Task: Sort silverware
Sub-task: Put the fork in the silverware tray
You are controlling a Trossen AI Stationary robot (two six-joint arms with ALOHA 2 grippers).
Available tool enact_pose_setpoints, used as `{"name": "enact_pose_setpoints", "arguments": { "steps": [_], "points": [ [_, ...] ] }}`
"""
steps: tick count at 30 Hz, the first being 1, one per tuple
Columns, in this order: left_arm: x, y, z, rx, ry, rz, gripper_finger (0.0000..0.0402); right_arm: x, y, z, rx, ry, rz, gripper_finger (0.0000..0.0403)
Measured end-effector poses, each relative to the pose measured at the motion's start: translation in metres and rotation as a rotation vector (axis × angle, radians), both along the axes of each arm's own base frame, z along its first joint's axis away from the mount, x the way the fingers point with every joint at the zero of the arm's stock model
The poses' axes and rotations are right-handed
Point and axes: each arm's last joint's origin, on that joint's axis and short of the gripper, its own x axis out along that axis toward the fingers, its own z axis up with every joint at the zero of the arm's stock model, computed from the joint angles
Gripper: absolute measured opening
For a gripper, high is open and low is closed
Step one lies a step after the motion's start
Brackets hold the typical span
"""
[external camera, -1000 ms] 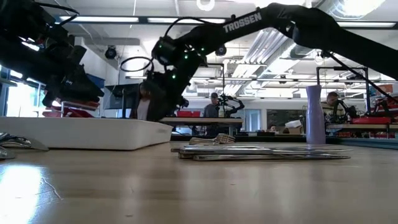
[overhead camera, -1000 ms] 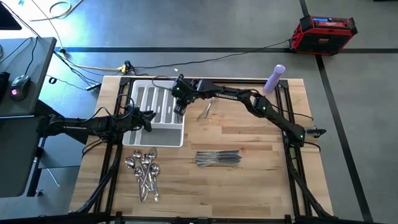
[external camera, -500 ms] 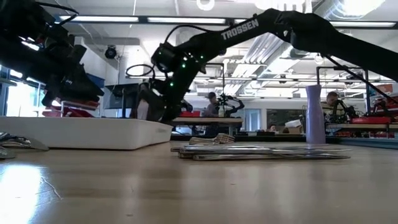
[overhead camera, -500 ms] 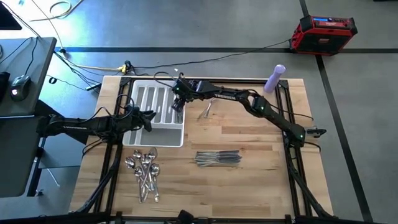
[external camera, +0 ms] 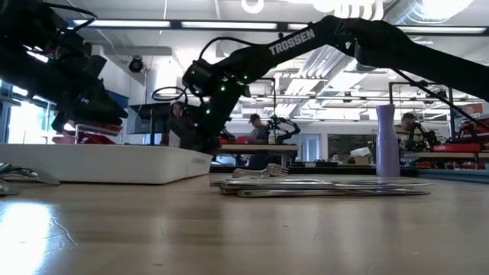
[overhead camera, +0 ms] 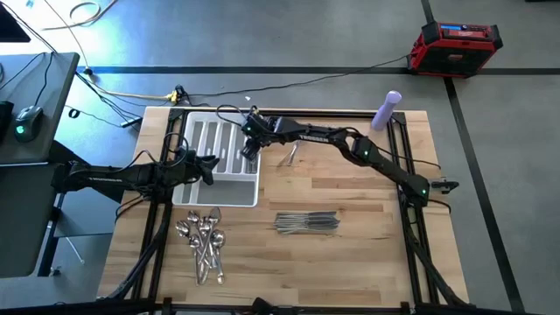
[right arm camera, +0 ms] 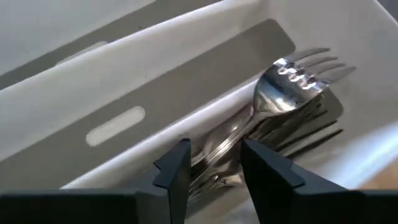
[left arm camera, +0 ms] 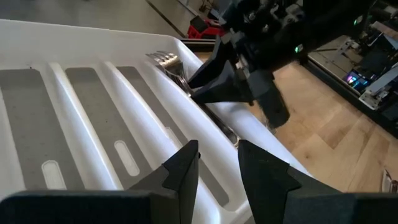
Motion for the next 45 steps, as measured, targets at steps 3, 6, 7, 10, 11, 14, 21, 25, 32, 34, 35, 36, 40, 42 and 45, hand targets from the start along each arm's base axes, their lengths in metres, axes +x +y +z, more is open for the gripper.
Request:
{"name": "enact_pose_setpoints", "arguments": {
  "steps": [3,6,7,10,11,14,21,25,32,34,35,36,40,42,45],
  "points": [
    [0.000,0.000,0.000,-0.001,-0.001,0.000,0.0097,0.000,0.000,0.000,0.003,-0.008,-0.011,0.0145],
    [0.000,0.000,0.000,-0.007,-0.007,0.002,0.0097,0.000,0.000,0.000,0.009,-0.007,-0.018,0.0149],
    [0.000,0.000,0.000,-0.007,-0.010,0.002,0.0097,0.000,-0.001,0.000,0.011,-0.008,-0.021,0.0148],
    [0.000,0.000,0.001,-0.007,-0.012,0.002,0.0097,0.000,-0.001,0.000,0.009,-0.005,-0.014,0.0133],
    [0.000,0.000,0.001,-0.007,-0.013,0.002,0.0097,-0.001,-0.002,0.000,0.002,0.000,0.002,0.0125],
    [0.000,0.000,0.001,-0.006,-0.014,0.002,0.0097,0.000,-0.002,-0.004,-0.024,0.016,0.032,0.0080],
    [0.000,0.000,0.001,-0.008,-0.015,-0.001,0.0097,0.000,-0.002,-0.005,-0.027,0.025,0.037,0.0004],
    [0.001,0.000,0.001,-0.008,-0.018,-0.002,0.0097,0.000,-0.002,0.000,-0.025,0.021,0.032,0.0000],
    [0.000,0.000,0.001,-0.008,-0.012,-0.004,0.0097,-0.003,-0.001,0.020,-0.012,-0.007,0.049,0.0000],
    [0.000,0.000,0.000,-0.008,-0.011,-0.005,0.0097,-0.004,0.000,0.031,-0.021,-0.030,0.053,0.0000],
    [0.000,0.000,0.000,-0.008,-0.010,-0.004,0.0097,-0.005,0.000,0.036,-0.024,-0.038,0.054,0.0000],
    [0.000,0.000,0.000,-0.008,-0.011,-0.005,0.0097,-0.004,0.000,0.040,-0.027,-0.047,0.054,0.0000],
    [0.000,0.000,0.000,-0.008,-0.010,-0.004,0.0097,-0.007,-0.004,0.042,0.027,-0.065,0.039,0.0000],
    [0.000,0.000,0.000,-0.008,-0.010,-0.004,0.0097,-0.007,-0.005,0.039,0.051,-0.068,0.009,0.0000],
    [0.000,0.000,0.000,-0.008,-0.011,-0.004,0.0097,-0.008,-0.008,0.035,0.066,-0.059,-0.008,0.0012]
  ]
}}
